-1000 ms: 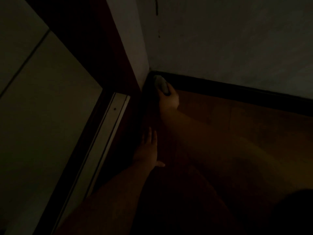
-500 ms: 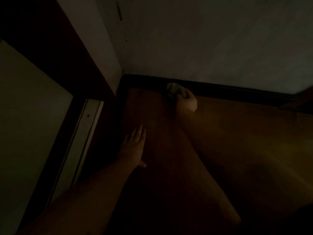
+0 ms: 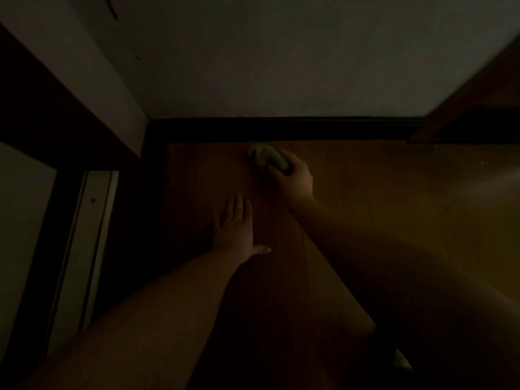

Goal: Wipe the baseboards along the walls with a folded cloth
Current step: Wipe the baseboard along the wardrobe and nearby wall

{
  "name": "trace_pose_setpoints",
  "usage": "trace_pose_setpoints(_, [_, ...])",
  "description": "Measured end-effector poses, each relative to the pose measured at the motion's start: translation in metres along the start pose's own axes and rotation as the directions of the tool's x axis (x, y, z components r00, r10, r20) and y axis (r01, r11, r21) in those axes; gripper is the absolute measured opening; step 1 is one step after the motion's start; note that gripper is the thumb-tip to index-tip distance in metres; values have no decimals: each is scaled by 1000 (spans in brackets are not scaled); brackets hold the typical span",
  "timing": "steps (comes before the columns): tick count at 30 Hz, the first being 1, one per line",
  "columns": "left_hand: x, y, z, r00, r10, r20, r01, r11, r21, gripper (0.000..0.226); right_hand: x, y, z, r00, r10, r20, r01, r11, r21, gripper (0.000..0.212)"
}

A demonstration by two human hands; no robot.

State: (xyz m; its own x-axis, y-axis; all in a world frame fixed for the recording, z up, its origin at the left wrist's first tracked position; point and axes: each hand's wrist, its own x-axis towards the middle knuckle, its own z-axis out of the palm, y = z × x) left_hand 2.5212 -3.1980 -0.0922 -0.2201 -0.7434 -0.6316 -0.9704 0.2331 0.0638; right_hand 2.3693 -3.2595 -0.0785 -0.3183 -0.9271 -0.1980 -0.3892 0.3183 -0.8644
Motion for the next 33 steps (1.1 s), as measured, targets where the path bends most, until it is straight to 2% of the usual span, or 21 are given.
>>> trace_pose_setpoints(6, [-5,12,-13,998,-39,42,40,999,-13,132,-32,-3,12,1000,6,-16,-6,1000,16,47])
trace_pose_setpoints(14, [0,7,-7,999,-28,36,28,1000,0,133,13,-10,20,1000,-9,-28,9,1000,4,53])
trace_pose_setpoints(20, [1,11,-6,998,-41,42,40,999,27,133,51,-21,32,990,121,-73,-116,991,65,50])
trace_pose_setpoints(28, [0,11,-7,997,-59,59,56,997,48,132,63,-6,22,990,124,-61,-117,988,104,42])
trace_pose_setpoints(33, [-1,11,-5,999,-23,49,17,993,118,130,74,11,-18,983,165,-79,-153,979,134,40])
